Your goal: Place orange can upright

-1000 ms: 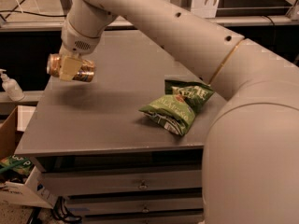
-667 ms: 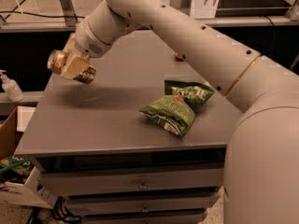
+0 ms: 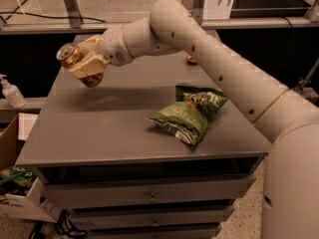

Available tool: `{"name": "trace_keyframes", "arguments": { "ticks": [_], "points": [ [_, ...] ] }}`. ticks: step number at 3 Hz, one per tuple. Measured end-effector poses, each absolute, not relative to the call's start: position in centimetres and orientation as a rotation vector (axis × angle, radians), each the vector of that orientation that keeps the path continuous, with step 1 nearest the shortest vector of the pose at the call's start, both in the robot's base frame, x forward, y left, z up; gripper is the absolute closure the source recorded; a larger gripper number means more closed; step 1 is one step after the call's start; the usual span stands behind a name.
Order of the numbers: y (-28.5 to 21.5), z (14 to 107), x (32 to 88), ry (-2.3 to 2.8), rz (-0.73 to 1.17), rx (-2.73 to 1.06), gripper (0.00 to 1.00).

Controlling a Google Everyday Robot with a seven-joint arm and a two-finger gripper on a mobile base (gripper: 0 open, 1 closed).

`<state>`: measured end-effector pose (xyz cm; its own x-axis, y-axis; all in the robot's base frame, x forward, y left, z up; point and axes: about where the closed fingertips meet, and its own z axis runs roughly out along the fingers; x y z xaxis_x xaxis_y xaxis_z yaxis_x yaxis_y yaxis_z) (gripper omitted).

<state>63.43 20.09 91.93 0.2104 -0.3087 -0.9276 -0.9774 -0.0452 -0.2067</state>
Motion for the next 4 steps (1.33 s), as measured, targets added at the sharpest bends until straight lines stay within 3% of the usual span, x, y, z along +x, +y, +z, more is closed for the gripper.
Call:
{"name": "trace_keyframes", "arguments": {
  "ticks": [4],
  "points": [
    [17.6,88.1,63.4,1.292,0.996,-1.313,1.00]
  ]
}}
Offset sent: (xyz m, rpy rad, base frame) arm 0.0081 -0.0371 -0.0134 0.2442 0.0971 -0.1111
